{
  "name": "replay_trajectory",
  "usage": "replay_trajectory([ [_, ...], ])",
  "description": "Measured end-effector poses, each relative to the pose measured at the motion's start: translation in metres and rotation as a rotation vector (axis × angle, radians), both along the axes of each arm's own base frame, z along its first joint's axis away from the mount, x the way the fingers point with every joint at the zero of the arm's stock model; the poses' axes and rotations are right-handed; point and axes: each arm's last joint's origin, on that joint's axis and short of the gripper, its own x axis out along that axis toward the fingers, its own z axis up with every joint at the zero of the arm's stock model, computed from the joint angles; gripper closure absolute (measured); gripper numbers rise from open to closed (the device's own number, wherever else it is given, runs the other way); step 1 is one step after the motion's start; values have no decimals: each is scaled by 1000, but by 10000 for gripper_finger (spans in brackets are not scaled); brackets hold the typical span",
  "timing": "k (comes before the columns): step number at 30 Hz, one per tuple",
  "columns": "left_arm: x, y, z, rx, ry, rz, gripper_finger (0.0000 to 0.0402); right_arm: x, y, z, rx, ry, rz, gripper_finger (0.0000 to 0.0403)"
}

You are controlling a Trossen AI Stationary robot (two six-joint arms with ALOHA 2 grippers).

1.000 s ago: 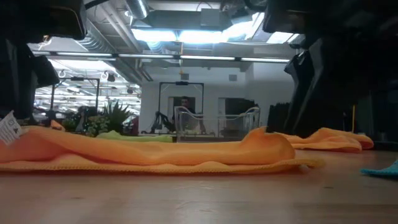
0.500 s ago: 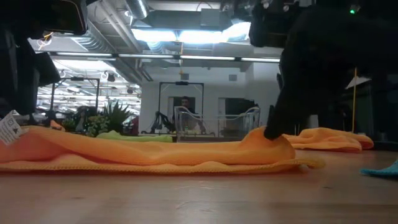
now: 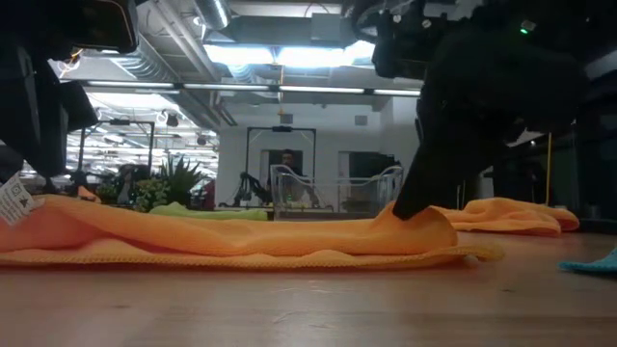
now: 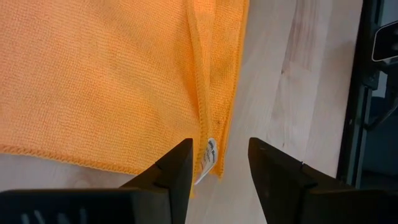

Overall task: Fold microfiber towels
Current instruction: Fold the bottom microfiber cloth

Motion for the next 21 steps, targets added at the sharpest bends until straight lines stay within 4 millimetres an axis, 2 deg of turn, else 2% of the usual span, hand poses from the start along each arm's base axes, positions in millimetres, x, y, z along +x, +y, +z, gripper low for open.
replay_trajectory([
  [7, 0, 0, 0, 1, -1, 0, 256, 1, -2, -3, 39, 30, 13, 280],
  [15, 0, 0, 0, 2, -1, 0, 256, 3, 12, 9, 23, 18, 86, 387],
  [21, 0, 0, 0, 3, 0, 0, 256, -8, 26, 18, -30, 99, 153, 395],
])
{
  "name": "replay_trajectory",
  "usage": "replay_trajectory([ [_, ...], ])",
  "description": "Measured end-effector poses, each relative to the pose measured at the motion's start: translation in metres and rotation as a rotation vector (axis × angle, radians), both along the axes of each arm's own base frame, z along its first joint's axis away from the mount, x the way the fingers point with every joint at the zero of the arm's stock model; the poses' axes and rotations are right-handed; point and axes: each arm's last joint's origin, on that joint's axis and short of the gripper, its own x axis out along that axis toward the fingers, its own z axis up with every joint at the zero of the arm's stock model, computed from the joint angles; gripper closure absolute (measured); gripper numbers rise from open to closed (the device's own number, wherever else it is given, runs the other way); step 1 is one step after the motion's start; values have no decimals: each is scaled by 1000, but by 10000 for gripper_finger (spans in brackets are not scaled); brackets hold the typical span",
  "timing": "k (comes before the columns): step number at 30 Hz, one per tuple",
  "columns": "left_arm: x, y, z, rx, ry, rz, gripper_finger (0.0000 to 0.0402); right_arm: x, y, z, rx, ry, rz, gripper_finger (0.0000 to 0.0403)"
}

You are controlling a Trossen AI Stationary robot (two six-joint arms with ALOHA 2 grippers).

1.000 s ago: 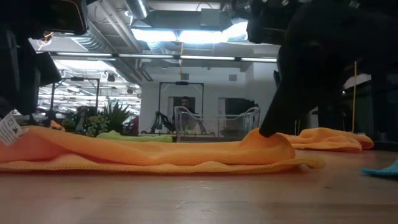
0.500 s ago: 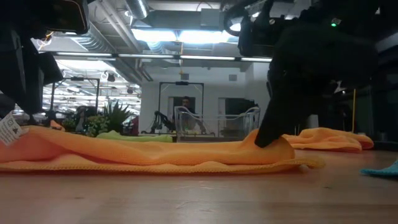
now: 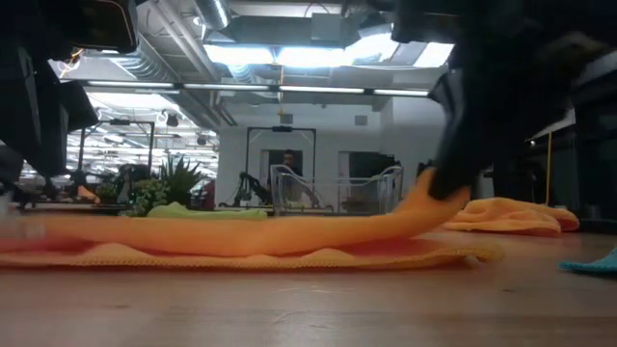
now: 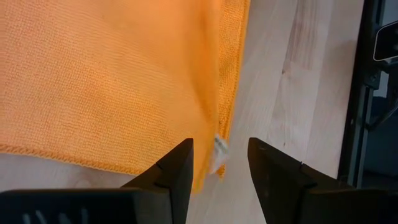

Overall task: Fold microfiber towels
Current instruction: Fold the bottom microfiber cloth

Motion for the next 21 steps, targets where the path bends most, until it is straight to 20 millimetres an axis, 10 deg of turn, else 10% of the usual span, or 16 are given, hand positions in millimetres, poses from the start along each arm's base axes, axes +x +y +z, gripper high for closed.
replay_trajectory([
  [21, 0, 0, 0, 3, 1, -2, 256, -11, 28, -1, 431, 217, 192, 255],
])
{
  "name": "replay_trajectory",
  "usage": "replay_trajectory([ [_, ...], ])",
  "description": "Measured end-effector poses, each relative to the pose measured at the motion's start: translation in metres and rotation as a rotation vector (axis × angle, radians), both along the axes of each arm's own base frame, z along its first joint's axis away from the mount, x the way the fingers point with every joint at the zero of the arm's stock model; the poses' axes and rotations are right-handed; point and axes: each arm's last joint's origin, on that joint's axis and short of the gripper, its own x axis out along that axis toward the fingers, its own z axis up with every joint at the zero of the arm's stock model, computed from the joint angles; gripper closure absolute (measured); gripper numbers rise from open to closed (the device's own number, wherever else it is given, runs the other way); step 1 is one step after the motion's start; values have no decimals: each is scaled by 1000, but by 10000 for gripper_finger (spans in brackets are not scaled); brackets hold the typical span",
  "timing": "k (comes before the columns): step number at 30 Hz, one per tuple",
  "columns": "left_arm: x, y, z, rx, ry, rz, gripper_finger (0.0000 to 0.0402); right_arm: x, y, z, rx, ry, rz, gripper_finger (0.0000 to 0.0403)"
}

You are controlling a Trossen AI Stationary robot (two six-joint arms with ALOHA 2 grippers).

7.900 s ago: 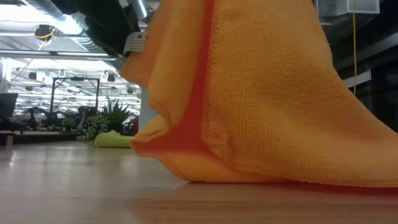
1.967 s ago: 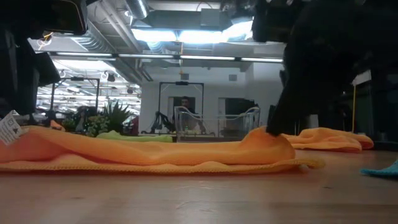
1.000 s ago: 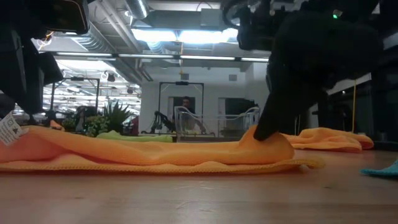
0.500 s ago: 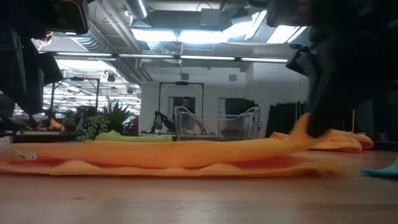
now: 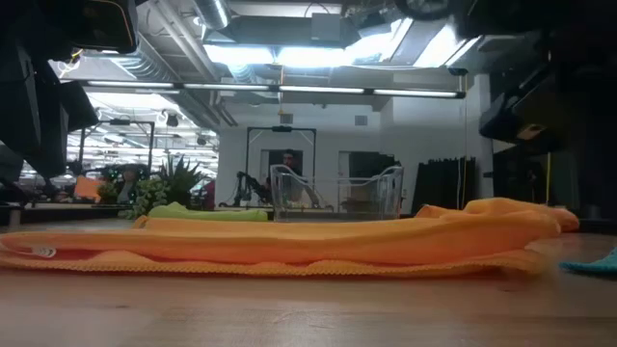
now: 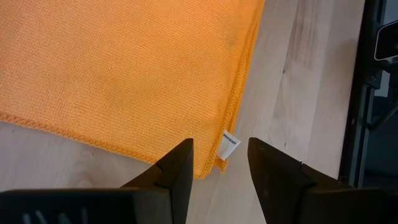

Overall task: Fold microfiber towels
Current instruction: Fold the bottom microfiber cloth

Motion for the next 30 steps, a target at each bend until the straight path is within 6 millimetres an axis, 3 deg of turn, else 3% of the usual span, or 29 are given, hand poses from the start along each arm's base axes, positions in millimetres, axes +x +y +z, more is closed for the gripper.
replay_trajectory([
  [9, 2, 0, 1, 12, -32, 22, 257, 2, -1, 1, -58, -53, -35, 265],
  [14, 9, 5, 3, -18, -68, 78, 257, 14, -19, 1, -154, -115, -157, 279],
  [23, 9, 6, 3, -18, -59, 73, 257, 33, -54, 1, -135, -92, -334, 287],
  [30, 9, 6, 3, 27, -66, 15, 257, 36, -61, 11, -184, -105, -360, 287],
])
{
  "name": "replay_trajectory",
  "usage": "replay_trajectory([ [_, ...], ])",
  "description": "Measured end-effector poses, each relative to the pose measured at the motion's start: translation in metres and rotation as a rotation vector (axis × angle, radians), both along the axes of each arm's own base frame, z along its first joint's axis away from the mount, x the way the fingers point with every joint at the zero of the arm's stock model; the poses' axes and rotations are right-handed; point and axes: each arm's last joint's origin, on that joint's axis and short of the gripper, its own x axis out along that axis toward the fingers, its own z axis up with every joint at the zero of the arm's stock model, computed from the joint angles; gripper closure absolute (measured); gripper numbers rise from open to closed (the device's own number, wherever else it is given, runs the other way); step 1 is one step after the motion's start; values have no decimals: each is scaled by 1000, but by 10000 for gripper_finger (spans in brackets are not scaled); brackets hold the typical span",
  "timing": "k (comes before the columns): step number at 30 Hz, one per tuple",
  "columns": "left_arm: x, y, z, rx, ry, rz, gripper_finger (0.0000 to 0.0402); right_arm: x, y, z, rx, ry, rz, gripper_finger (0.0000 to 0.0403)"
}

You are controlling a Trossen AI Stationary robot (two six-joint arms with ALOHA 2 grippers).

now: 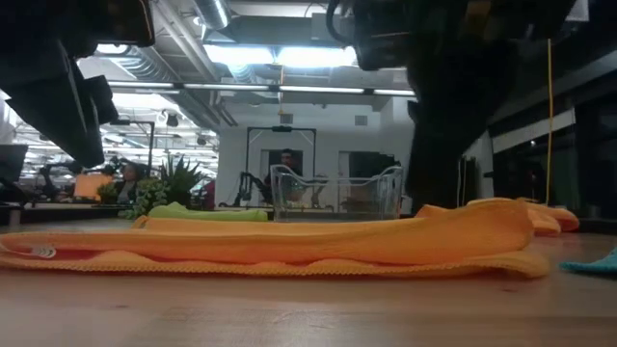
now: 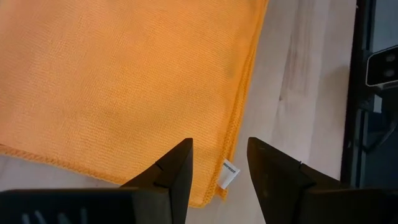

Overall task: Fold microfiber towels
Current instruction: Fold the bottom microfiber cloth

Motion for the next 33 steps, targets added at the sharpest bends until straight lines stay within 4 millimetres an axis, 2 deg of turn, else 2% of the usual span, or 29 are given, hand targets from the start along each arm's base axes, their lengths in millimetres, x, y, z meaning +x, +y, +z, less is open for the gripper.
replay_trajectory([
  [5, 1, 1, 0, 2, 0, 9, 257, 8, -11, -1, -107, -66, -97, 287],
  [9, -1, -2, 0, -17, 12, -15, 257, 20, -19, -18, -77, -59, -133, 287],
  [13, -4, -6, 0, -19, 14, -34, 257, 44, -16, -18, -76, -305, -159, 287],
  [16, -6, -10, 0, -46, 25, -46, 257, 61, -10, -17, -77, -491, -105, 287],
  [19, -10, -14, 2, -86, 28, -82, 257, 73, -8, -31, -76, -570, -82, 287],
  [23, -16, -21, 11, -116, 2, -121, 257, 94, -5, -54, -70, -561, -75, 287],
  [27, -22, -24, 18, -119, -33, -130, 257, 122, 4, -74, -127, -554, 4, 287],
  [30, -24, -25, 20, -110, -49, -125, 257, 142, 11, -84, -129, -538, 49, 287],
  [33, -26, -27, 20, -113, -50, -131, 257, 157, 17, -88, -42, -508, 162, 287],
])
